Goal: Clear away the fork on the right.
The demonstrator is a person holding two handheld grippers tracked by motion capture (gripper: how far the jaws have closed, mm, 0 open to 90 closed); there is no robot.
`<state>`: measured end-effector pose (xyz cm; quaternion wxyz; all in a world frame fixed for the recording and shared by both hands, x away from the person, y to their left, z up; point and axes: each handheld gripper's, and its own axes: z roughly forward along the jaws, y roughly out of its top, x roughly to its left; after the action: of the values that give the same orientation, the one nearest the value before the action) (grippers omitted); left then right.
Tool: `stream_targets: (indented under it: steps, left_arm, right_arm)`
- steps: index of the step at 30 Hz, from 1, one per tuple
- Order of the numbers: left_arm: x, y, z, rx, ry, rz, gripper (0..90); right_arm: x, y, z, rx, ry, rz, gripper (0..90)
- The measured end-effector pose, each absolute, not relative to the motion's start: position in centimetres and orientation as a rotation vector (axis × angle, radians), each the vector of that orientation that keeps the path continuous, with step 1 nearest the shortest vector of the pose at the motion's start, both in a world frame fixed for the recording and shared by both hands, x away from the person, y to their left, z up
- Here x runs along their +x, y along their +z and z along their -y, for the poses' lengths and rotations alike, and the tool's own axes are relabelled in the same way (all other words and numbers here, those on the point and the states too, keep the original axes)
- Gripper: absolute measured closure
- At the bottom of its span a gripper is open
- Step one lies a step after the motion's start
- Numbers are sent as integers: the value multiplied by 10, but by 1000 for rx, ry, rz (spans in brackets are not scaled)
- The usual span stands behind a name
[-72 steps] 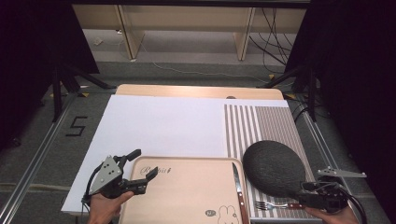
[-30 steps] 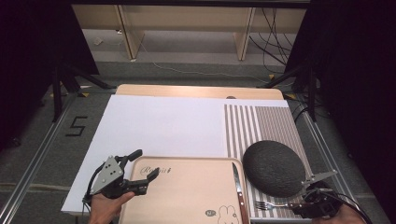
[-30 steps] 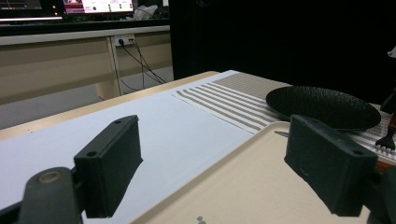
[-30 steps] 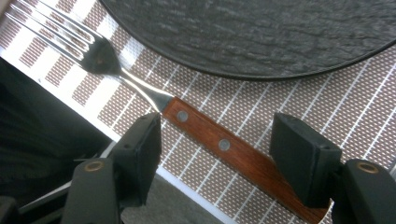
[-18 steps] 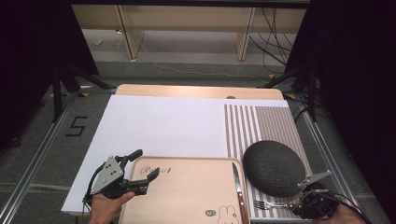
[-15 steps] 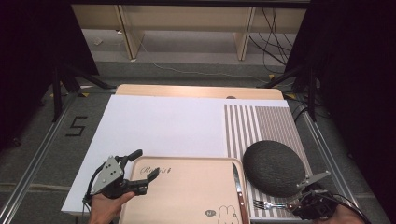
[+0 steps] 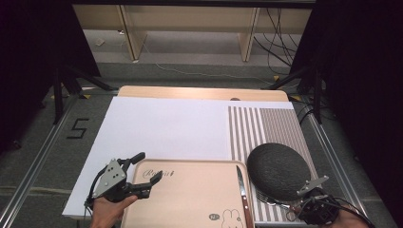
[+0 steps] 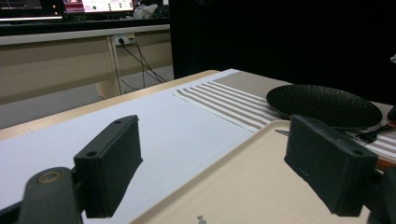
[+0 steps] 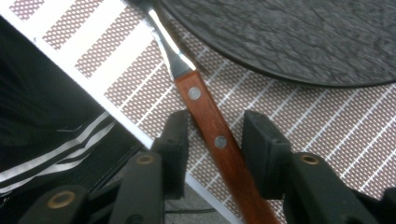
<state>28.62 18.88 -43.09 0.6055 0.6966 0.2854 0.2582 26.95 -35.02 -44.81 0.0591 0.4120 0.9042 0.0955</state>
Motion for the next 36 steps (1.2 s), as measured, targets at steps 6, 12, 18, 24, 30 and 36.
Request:
stream_targets:
  steps: [6,12,18,24,30,36]
  left_arm:
    - [286,-431,-189,1610,597,-661,175]
    - [286,-431,-189,1614,599,-657,175]
    - [286,-431,-189,1613,598,-660,175]
    - [286,-431,-189,1609,594,-667,175]
    - [287,-433,-188,1596,584,-669,175]
    - [286,-432,-188,1608,594,-671,175]
  right_arm:
    - [270,-448,346,1199,260,-2762,678]
    - [267,-447,339,1136,211,-2793,710]
    - [267,-447,335,1089,178,-2803,723]
    - [267,-447,334,1077,167,-2819,733]
    - [265,-447,329,965,129,-2840,756]
    - [264,-446,325,910,114,-2861,769]
